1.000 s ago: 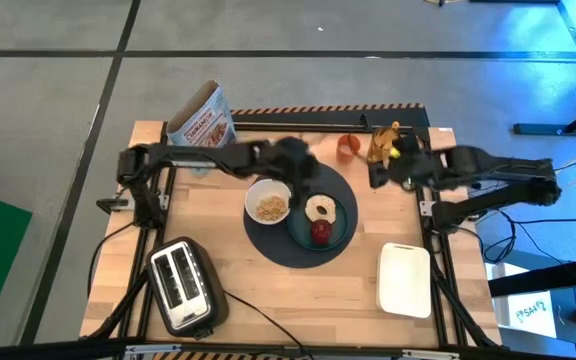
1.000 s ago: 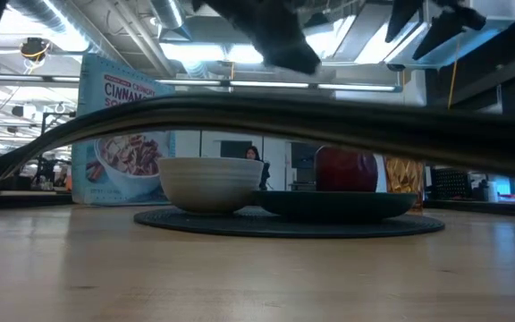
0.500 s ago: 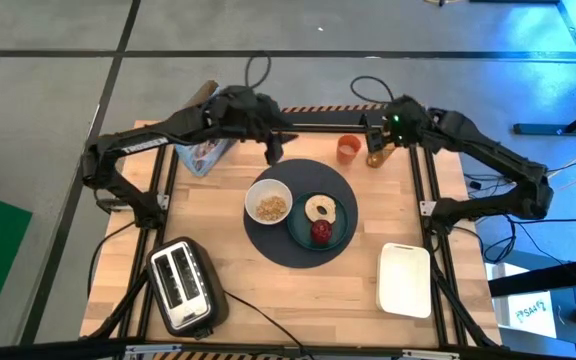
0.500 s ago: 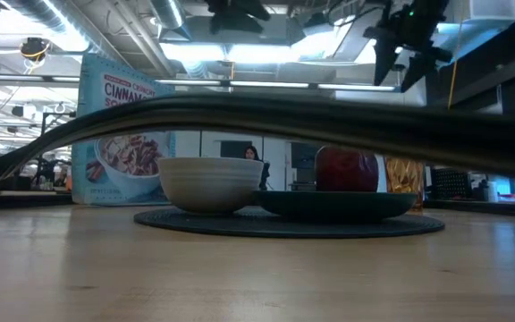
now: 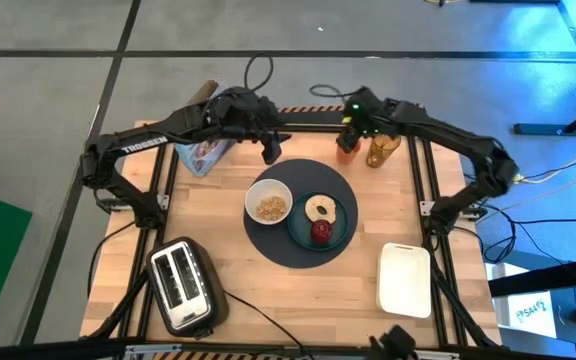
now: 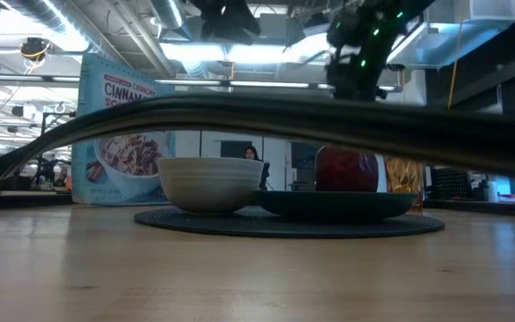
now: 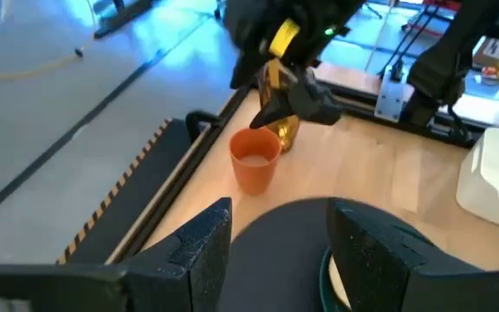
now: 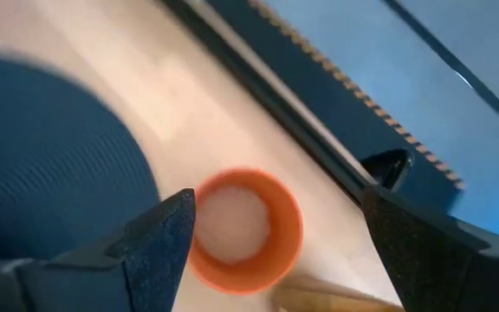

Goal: Arrange a breakfast setting
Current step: Put the orange cup to the top right of the white bowl on the blue table mat

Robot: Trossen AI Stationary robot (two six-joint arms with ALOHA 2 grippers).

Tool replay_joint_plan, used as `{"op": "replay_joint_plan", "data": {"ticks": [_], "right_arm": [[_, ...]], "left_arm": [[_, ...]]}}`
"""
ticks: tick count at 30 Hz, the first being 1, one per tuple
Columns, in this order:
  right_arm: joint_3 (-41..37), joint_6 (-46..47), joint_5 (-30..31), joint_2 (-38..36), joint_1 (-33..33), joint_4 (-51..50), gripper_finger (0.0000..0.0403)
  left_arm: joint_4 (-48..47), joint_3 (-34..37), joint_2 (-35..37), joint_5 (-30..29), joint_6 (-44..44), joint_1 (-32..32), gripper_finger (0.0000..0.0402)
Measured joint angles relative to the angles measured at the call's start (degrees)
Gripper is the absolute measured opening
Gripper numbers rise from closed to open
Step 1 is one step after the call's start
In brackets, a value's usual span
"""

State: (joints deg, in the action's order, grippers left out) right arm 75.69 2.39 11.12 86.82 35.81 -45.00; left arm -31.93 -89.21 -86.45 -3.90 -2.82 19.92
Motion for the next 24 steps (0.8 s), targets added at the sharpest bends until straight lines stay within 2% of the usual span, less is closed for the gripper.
{"op": "replay_joint_plan", "data": {"ticks": [8, 17, 24], "right_arm": [[5.1, -10.5, -0.4, 10.3, 2.7, -7.3, 0.0306], [7.7, -11.9, -7.7, 13.7, 7.3, -10.2, 0.0225], [7.7, -11.9, -9.9, 16.1, 9.0, -9.0, 0.0179]], "left_arm": [[-5.0, 0.0, -0.2, -1.0, -4.1, -0.1, 0.0182], [-6.3, 0.0, -0.2, -1.4, -4.6, -0.1, 0.0182], [-6.2, 0.0, -0.2, -1.3, -4.6, 0.2, 0.0182]]}}
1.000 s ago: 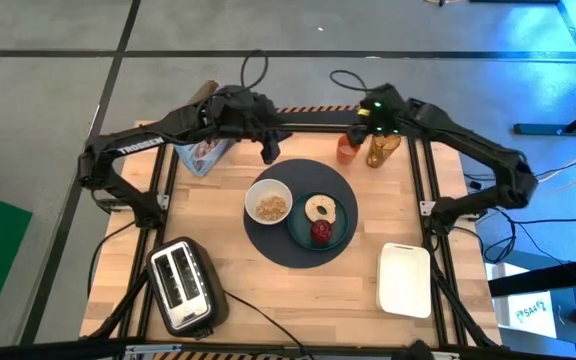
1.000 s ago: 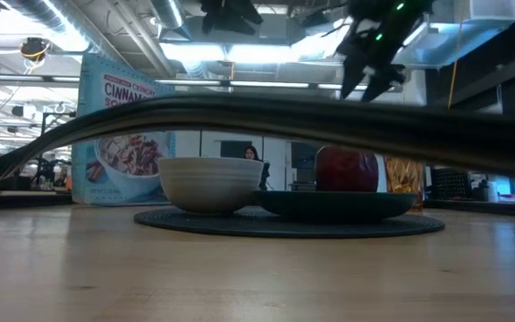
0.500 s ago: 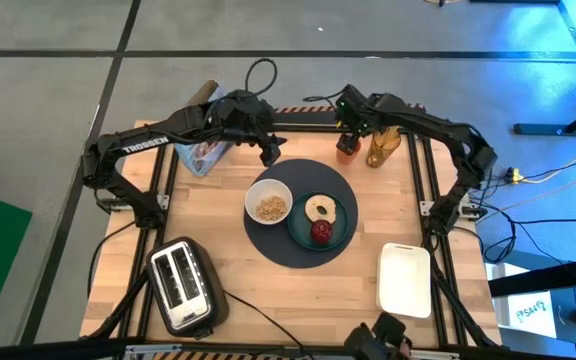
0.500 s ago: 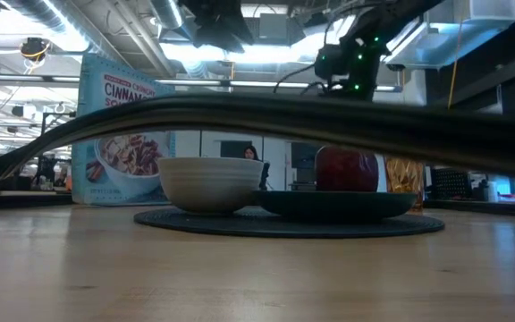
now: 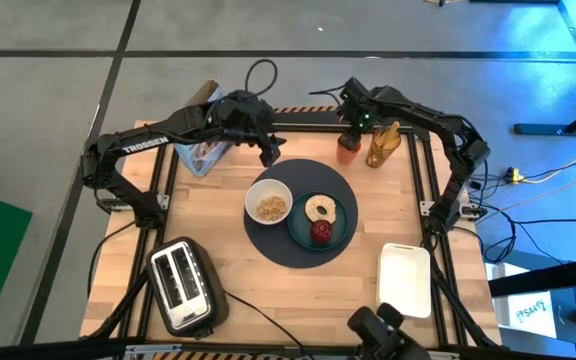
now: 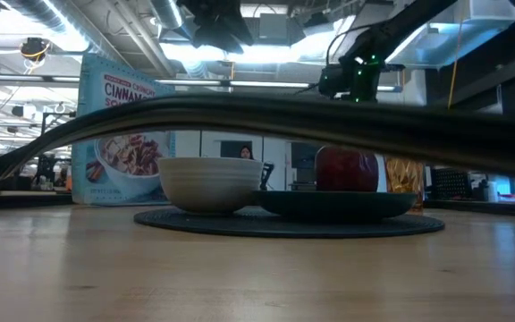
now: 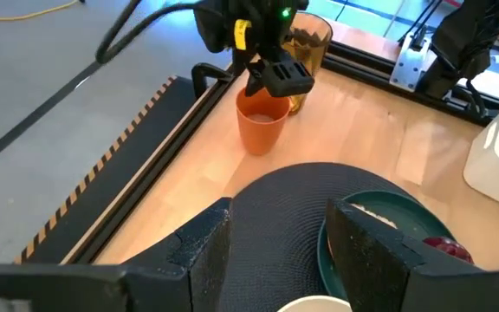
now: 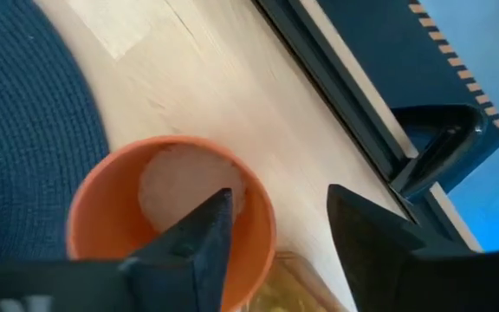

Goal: Arrange a breakfast setting
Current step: Put the orange cup to the top right of the white bowl on the blue table mat

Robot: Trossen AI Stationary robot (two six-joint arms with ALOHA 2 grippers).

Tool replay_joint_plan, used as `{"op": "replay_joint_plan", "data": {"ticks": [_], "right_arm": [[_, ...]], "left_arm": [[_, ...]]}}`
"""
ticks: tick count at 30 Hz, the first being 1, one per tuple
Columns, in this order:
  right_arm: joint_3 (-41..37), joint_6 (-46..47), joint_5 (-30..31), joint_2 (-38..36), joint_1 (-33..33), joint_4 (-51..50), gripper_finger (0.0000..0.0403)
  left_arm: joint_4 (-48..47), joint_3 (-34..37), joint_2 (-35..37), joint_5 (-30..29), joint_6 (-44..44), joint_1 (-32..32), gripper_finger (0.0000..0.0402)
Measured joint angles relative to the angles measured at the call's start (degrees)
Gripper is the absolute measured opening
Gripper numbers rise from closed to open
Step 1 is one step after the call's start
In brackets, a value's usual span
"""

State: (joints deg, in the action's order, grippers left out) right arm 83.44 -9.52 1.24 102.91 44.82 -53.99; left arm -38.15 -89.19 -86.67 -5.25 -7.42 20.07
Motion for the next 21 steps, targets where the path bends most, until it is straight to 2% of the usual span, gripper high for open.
{"op": "replay_joint_plan", "data": {"ticks": [8, 15, 21], "right_arm": [[0.0, 1.4, -0.3, 3.4, -0.2, 1.6, 0.0127], [0.0, 1.8, -0.1, 2.7, -0.2, 0.5, 0.0013], [4.4, 5.3, 0.3, 1.9, -4.0, -3.4, 0.0007]], "left_arm": [[0.0, 0.0, 0.0, 0.0, -0.2, 0.9, 0.0182], [0.0, 0.0, 0.0, 0.0, -1.2, 0.9, 0.0182], [-0.1, 0.0, 0.0, 0.0, -1.2, 1.0, 0.0182]]}}
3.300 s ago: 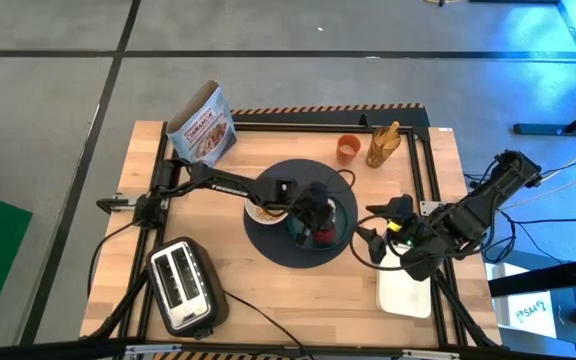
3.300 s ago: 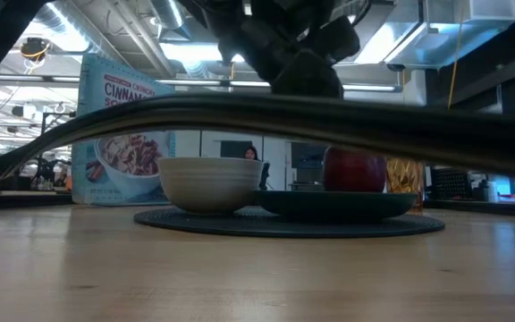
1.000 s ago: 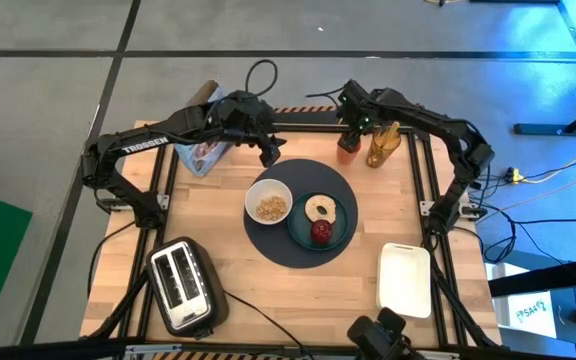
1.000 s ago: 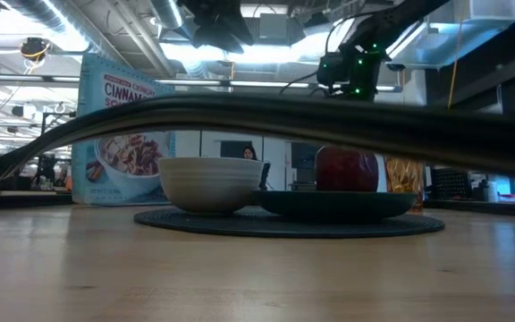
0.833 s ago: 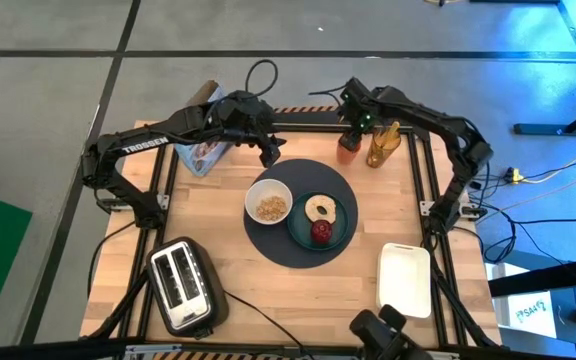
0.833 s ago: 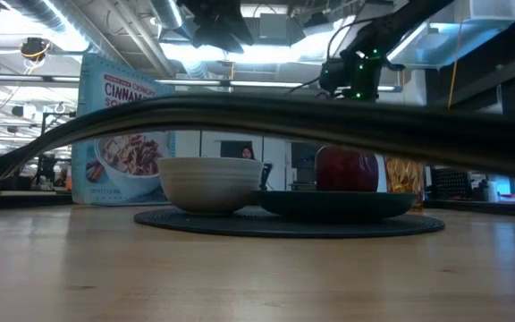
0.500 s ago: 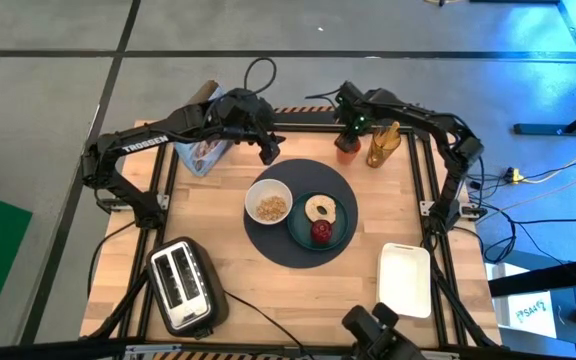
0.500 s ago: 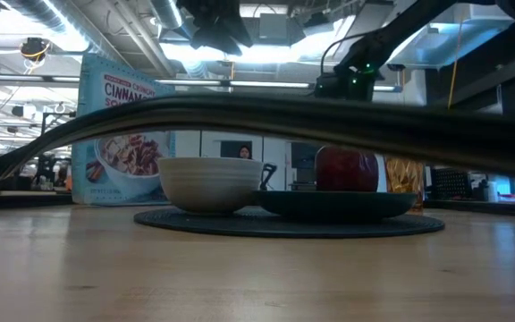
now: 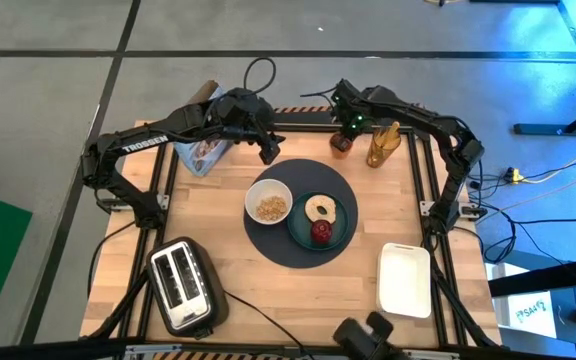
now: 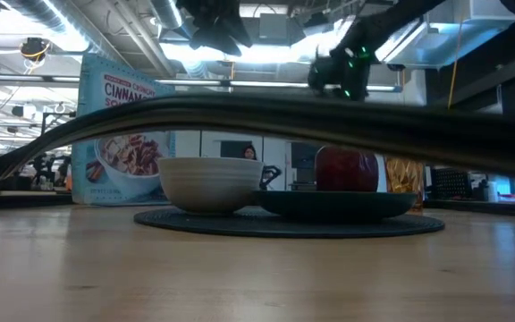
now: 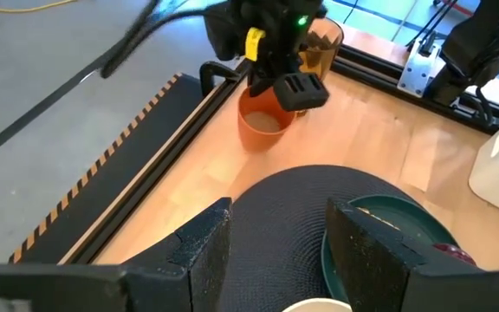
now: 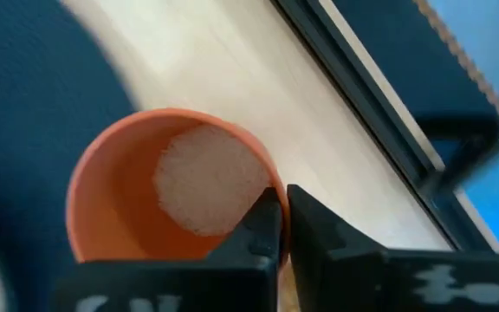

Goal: Arrange a breakfast setting
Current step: Put the orange cup to the top right of the white bowl on the blue table mat

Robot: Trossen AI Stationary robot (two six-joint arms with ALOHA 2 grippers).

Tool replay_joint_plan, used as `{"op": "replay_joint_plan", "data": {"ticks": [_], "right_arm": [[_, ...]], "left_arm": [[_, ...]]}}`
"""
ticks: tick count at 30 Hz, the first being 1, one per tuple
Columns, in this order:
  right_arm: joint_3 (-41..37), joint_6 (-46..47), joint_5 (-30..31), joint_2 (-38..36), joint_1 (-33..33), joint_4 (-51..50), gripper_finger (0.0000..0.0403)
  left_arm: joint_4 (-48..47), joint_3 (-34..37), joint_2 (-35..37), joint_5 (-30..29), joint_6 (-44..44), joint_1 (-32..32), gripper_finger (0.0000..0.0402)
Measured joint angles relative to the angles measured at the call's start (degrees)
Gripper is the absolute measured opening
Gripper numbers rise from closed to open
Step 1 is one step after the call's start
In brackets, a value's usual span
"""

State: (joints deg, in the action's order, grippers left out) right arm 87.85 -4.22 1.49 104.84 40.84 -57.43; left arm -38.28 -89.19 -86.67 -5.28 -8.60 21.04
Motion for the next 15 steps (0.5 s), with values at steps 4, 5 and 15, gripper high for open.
{"op": "replay_joint_plan", "data": {"ticks": [4, 5, 15], "right_arm": [[4.6, 2.7, -0.7, -0.1, -5.1, 0.7, 0.0006], [5.5, 3.5, -0.7, -0.1, -6.4, 1.3, 0.0004], [7.1, 13.4, -0.8, 4.2, -17.0, 9.0, 0.0002]], "left_arm": [[-0.5, 0.0, 0.0, 0.0, 0.1, 0.6, 0.0182], [-0.7, 0.0, 0.0, 0.0, 0.1, 0.8, 0.0182], [-3.1, 0.0, 0.0, 0.0, 0.2, 2.3, 0.0182]]}}
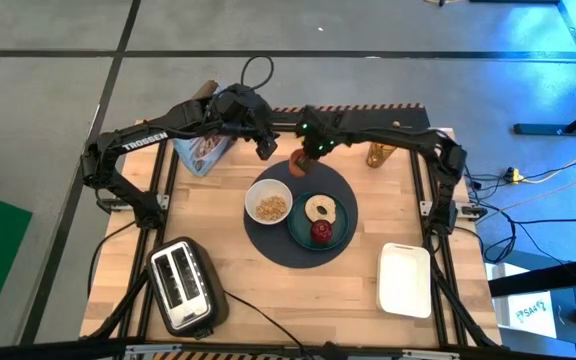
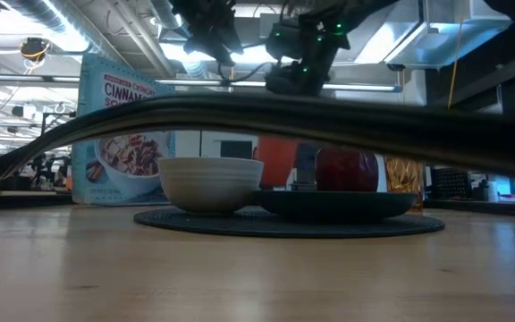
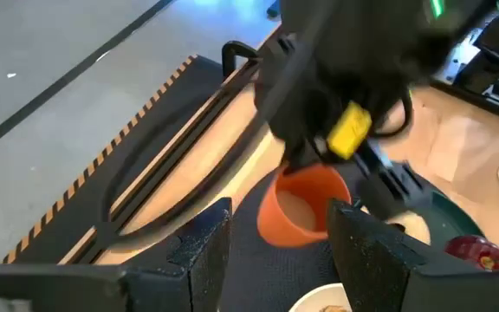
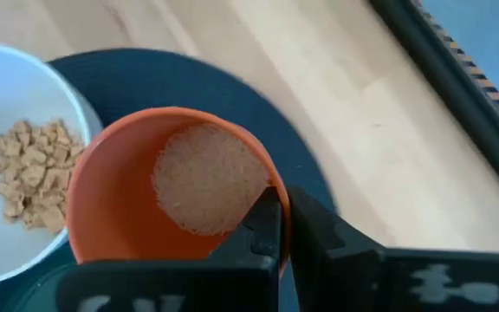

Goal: Arrange a breakfast setting
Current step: Put the orange cup to the top right of the white bowl on the blue table mat, then put the yellow spoon to the right of the green plate on the blue table mat

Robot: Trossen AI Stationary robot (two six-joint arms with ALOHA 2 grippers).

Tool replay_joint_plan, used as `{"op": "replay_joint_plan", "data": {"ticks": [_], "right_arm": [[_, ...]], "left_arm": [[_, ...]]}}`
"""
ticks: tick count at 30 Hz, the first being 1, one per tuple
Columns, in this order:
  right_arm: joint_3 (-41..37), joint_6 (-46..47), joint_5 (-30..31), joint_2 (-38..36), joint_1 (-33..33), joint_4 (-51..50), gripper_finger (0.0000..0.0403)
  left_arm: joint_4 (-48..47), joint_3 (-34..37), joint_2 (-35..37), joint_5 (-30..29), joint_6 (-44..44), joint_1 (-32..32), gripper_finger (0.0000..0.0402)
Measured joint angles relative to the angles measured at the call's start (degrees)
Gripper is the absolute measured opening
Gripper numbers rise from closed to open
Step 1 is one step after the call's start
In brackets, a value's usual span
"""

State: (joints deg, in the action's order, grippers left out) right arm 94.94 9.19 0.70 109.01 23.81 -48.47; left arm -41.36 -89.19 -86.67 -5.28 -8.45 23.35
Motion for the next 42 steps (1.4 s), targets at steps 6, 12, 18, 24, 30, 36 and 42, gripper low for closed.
{"op": "replay_joint_plan", "data": {"ticks": [6, 12, 18, 24, 30, 36, 42], "right_arm": [[0.0, 2.3, -1.1, 3.3, -1.3, 1.1, 0.0002], [0.0, 2.6, -3.5, 6.1, -0.4, 1.0, 0.0002], [0.0, 4.2, -3.8, 6.1, -0.1, 2.6, 0.0025], [0.0, 4.2, -3.3, 5.7, -0.1, 1.6, 0.0115], [0.0, 3.6, -1.0, 1.7, 0.2, 1.0, 0.0191], [0.1, 0.0, 6.0, -6.5, 5.2, -9.4, 0.0219], [0.1, -0.5, 8.3, -14.1, 14.6, -20.1, 0.0220]], "left_arm": [[-0.3, 0.0, 0.0, 0.5, 0.0, -0.1, 0.0182], [-0.3, 0.0, 0.0, 0.5, 0.0, -0.1, 0.0182], [-2.1, 0.0, 0.0, 0.4, 0.0, -0.3, 0.0182], [-4.3, 0.0, 0.0, 0.4, 0.0, -0.3, 0.0182], [-4.3, 0.0, 0.0, 0.4, 0.0, -0.3, 0.0182], [-4.3, 0.0, 0.0, 0.2, 0.0, -0.3, 0.0182], [-4.3, 0.0, 0.0, 0.0, -0.2, -0.3, 0.0182]]}}
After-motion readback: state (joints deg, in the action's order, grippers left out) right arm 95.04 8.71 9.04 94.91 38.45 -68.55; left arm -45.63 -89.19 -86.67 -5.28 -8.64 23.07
